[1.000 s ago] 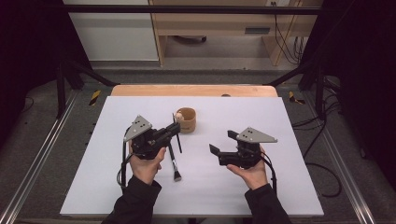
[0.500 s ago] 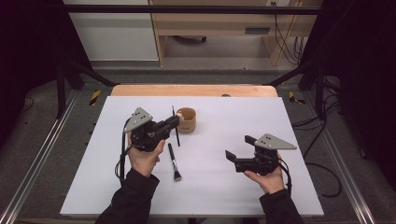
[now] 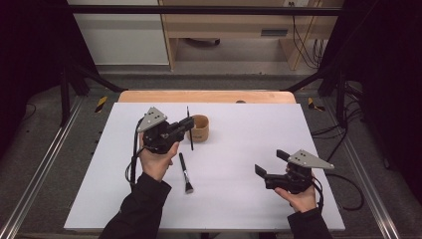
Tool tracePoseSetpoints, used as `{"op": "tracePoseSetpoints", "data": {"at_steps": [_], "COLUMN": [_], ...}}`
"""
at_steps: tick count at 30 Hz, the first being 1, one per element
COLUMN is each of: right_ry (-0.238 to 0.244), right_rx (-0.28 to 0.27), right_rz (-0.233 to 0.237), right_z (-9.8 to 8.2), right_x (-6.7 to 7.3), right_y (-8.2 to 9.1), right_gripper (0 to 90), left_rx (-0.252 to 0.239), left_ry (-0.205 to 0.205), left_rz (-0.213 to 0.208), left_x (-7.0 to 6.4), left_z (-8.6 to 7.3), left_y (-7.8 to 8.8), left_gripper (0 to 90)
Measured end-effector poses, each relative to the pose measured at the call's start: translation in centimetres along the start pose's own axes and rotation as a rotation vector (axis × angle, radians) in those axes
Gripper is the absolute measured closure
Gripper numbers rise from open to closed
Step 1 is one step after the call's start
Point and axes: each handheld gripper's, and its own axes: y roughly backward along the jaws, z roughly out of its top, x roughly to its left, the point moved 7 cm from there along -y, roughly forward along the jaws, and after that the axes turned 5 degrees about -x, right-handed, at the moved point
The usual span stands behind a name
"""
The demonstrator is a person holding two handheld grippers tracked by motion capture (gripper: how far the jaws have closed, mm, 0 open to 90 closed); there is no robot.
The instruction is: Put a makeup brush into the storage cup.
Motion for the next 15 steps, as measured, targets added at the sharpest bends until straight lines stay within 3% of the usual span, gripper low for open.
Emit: {"op": "tracePoseSetpoints", "data": {"at_steps": [15], "right_ry": [-0.012], "right_rx": [-0.019], "right_rz": [-0.054], "right_z": [-0.5], "right_x": [-1.8], "right_y": [1.6], "right_gripper": [5.8], "left_rx": [-0.001], "left_ry": [-0.016], "left_rz": [0.019], "left_x": [0.8], "left_z": [0.6], "left_y": [-1.6], "left_gripper": [84.8]}}
